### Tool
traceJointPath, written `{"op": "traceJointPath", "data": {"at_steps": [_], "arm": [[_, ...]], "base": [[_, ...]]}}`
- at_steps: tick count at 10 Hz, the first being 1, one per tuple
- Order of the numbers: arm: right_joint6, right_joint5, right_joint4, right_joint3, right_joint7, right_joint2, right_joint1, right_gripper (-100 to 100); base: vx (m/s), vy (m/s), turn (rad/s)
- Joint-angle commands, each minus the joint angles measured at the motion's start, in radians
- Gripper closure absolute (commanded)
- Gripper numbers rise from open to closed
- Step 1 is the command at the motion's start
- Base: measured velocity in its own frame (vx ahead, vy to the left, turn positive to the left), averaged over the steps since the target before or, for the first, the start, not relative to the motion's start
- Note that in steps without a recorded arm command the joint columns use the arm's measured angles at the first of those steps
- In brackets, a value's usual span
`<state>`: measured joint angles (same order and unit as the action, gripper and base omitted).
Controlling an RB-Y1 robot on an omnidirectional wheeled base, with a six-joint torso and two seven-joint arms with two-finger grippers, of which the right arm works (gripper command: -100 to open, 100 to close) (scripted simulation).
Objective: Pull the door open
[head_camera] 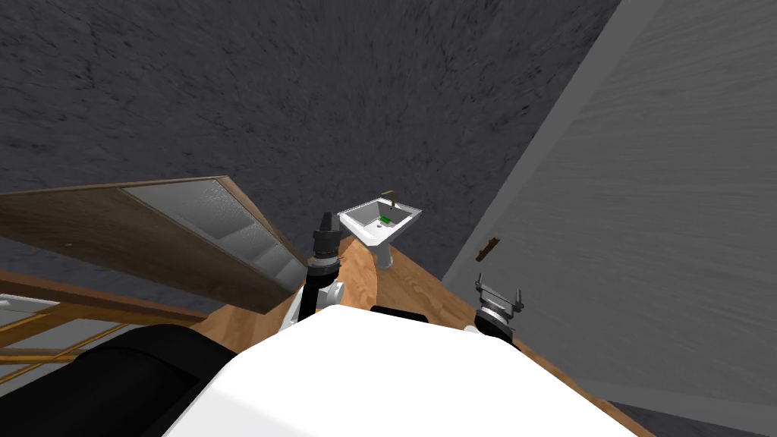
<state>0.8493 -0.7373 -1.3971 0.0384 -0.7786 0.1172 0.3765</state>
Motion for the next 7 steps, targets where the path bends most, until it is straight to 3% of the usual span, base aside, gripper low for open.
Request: {"op": "traceJointPath", "data": {"at_steps": [1,7], "arm": [[0.009,-0.036,0.039,0.005,-0.039,0.001,-0.004,-100],[0.049,-0.135,0.176,0.016,-0.153,0.002,-0.029,-100]], "base": [[0.096,-0.123,0.251],[0.085,-0.115,0.191]]}}
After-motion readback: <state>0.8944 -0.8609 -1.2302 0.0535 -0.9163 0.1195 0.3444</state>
